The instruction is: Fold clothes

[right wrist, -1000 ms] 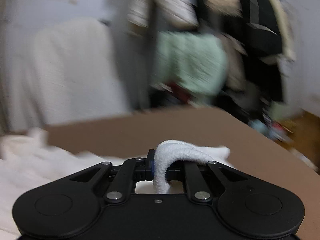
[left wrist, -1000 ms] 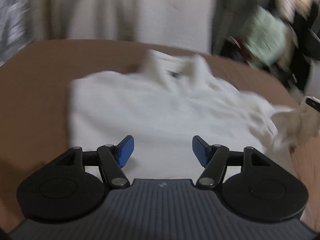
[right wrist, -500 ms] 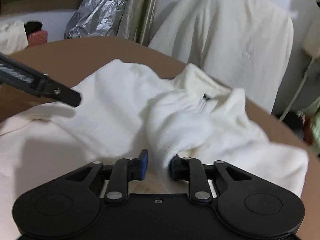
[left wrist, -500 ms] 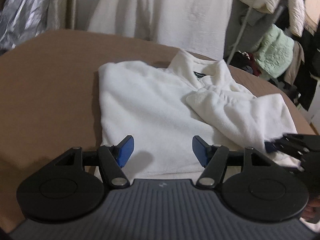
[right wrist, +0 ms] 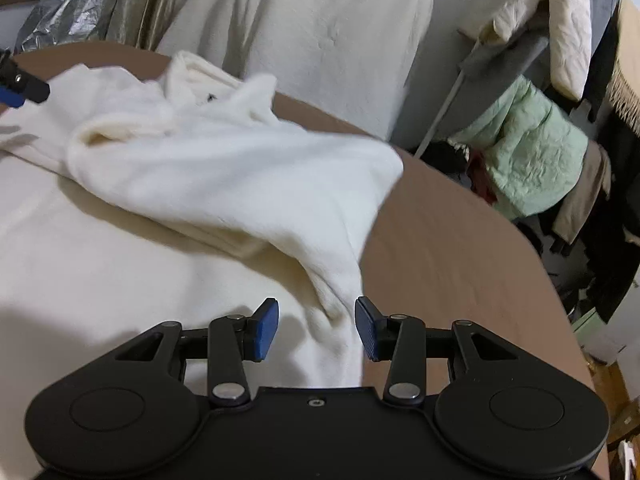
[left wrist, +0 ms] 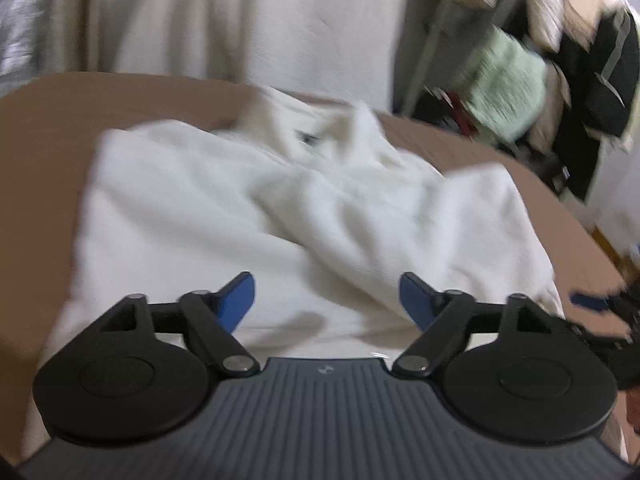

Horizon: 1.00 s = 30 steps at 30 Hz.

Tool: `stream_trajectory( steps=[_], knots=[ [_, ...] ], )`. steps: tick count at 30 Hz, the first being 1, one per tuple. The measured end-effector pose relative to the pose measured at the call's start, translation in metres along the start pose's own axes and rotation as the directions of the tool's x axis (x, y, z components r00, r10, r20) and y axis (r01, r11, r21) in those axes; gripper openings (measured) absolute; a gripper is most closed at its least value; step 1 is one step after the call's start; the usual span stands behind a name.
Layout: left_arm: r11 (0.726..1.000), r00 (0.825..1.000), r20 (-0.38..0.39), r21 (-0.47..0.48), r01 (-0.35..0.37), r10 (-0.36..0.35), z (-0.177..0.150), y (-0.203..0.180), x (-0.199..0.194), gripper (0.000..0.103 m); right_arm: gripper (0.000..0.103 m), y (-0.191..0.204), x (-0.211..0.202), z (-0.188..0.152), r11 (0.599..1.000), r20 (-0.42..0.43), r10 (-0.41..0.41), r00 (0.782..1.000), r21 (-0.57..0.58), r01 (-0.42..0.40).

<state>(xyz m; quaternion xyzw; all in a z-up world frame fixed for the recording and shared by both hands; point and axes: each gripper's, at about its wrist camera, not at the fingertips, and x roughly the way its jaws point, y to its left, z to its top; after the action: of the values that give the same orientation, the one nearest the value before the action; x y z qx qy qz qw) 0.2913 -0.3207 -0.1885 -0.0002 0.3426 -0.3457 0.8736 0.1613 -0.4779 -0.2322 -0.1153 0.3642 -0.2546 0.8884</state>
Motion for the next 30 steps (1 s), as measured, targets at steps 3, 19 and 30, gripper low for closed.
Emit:
stream_trajectory(
  steps=[3,19,30],
  knots=[
    [0.985,0.989,0.051,0.093,-0.144,0.140,0.011,-0.033,0.015,0.081,0.051,0.003,0.020,0.005,0.999,-0.030,-0.039,0.999,-0.023,0.038],
    [0.917,0.908,0.133,-0.072,-0.392,0.399,-0.012,-0.007,-0.013,0.059,0.010,-0.015,0.031,0.005,0.997,-0.065,-0.064,0.996,0.046,0.067],
    [0.919,0.926,0.039,-0.150,-0.365,0.374,-0.009,0.037,-0.046,0.071,0.029,-0.025,-0.004,-0.022,0.982,-0.061,0.019,0.998,0.186,-0.008]
  ],
)
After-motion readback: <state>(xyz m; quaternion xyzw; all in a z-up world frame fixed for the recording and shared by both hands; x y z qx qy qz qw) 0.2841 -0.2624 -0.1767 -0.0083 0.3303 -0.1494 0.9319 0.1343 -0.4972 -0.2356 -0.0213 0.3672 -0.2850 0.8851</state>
